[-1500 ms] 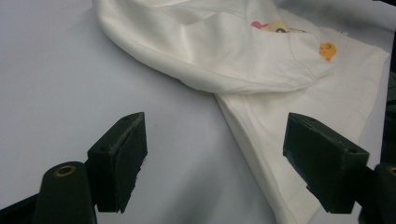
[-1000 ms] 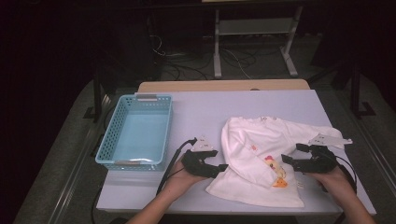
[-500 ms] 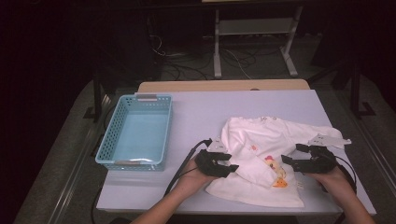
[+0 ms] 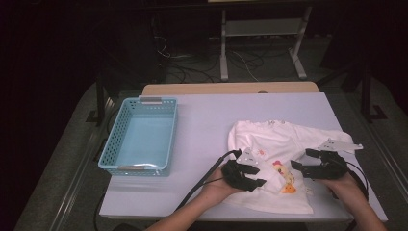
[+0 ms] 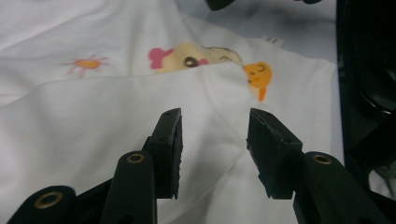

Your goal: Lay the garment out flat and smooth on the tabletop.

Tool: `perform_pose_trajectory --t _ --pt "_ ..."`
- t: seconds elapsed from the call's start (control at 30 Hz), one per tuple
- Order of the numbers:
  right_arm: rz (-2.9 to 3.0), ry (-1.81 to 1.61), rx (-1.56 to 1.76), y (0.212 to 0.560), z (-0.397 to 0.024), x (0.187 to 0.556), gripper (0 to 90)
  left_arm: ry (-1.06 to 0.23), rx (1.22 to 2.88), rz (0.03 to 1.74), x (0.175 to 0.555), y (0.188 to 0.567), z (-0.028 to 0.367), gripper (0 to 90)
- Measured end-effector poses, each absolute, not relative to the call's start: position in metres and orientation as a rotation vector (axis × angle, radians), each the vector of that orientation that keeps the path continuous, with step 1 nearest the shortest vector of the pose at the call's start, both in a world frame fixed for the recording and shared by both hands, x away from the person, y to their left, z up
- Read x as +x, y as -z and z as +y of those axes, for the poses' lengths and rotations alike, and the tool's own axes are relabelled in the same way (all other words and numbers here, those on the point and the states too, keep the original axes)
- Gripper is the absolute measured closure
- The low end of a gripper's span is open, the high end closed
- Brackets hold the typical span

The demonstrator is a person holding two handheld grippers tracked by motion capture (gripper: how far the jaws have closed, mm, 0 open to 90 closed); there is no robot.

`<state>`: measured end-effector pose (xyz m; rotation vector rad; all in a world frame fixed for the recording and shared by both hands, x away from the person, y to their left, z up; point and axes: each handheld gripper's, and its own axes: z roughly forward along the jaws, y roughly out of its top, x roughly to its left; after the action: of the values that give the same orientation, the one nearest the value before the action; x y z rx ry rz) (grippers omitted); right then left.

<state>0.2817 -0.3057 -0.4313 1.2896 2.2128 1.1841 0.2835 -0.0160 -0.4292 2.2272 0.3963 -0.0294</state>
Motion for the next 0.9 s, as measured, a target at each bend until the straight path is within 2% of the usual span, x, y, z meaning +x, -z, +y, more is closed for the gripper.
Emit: perform_pose_trajectory --t 0.47,0.6,0.77,0.9 --pt "2.212 -1.178 1.299 0.433 -0.308 0.282 18.7 0.042 2.288 0.347 0.276 0.450 -0.046 57.4" --pt "2.218 -1.175 1.295 0.433 -0.307 0.282 18.9 0.001 2.290 0.345 0.277 0.451 -0.045 69.8" --pt "2.221 -1.171 1.289 0.433 -0.306 0.282 19.1 0.018 2.267 0.352 0.279 0.451 -0.042 82.8" --pt "2.224 -1.166 1.285 0.434 -0.307 0.283 19.1 0.031 2.246 0.366 0.280 0.449 -0.039 84.7"
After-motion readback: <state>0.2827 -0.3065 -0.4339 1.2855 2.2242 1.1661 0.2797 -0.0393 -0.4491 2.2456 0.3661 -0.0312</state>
